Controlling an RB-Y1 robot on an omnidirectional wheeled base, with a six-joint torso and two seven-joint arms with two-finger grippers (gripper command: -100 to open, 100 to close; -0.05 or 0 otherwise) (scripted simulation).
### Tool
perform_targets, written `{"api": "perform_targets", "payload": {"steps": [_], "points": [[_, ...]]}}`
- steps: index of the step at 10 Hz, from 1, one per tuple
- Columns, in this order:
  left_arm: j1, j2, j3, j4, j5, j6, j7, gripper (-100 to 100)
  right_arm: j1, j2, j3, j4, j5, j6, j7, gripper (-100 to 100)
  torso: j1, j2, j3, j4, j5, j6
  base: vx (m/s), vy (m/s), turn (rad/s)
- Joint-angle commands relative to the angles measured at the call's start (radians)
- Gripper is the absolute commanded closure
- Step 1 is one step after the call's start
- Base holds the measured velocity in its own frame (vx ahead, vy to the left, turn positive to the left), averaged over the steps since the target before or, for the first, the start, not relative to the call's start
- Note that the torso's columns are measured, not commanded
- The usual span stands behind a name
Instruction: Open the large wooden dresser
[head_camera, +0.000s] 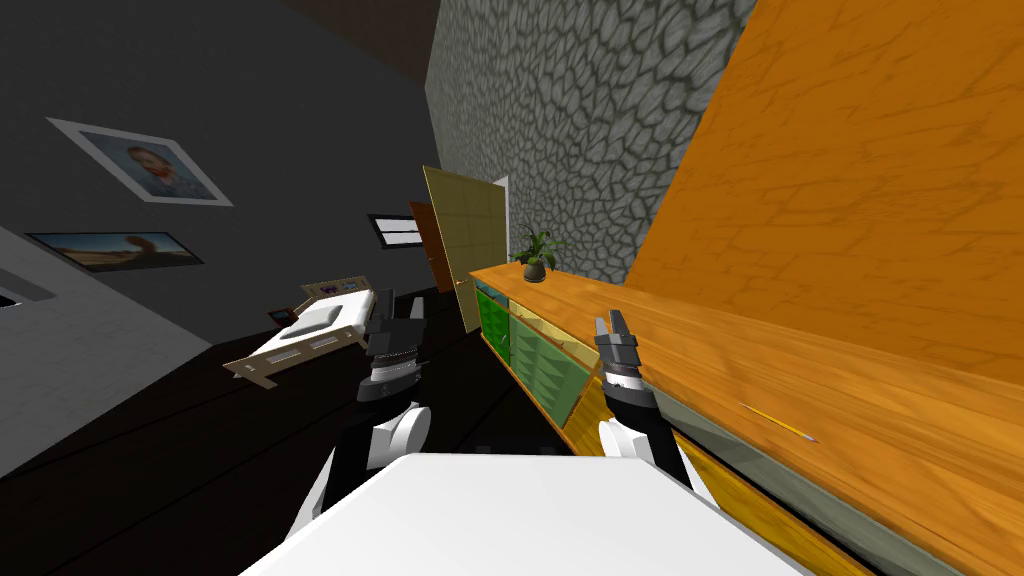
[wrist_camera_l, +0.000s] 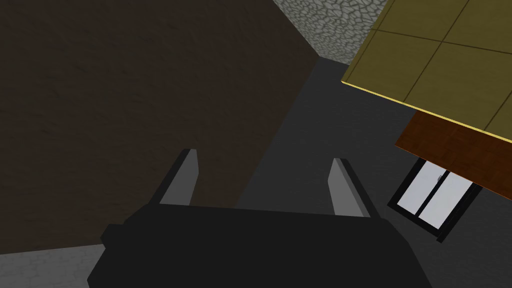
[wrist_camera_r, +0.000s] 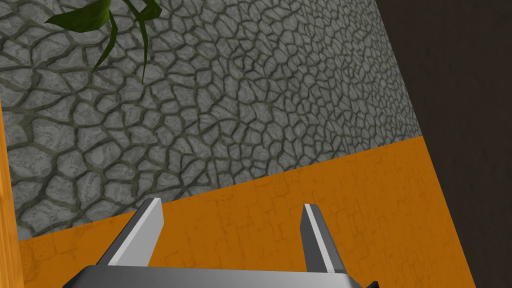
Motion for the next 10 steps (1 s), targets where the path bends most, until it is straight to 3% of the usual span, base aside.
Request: {"api": "perform_targets", "payload": {"steps": [1,9,10], "points": [[0.0,0.0,0.0,0.0,0.0,0.0,0.0,0,0.0,0.0,0.0,0.0,0.0,0.0,0.0,0,0.0,0.04,-0.082,0.041,0.0,0.0,0.0,0.0,0.0],[0.0,0.0,0.0,0.0,0.0,0.0,0.0,0,0.0,0.0,0.0,0.0,0.0,0.0,0.0,0,0.0,0.618,-1.234,0.617,0.0,0.0,0.0,0.0,0.0],[0.0,0.0,0.0,0.0,0.0,0.0,0.0,0,-0.001,-0.028,-0.004,0.002,0.011,0.002,0.01,-100,0.0,0.691,-1.382,0.691,0.0,0.0,0.006,0.008,-0.009]]}}
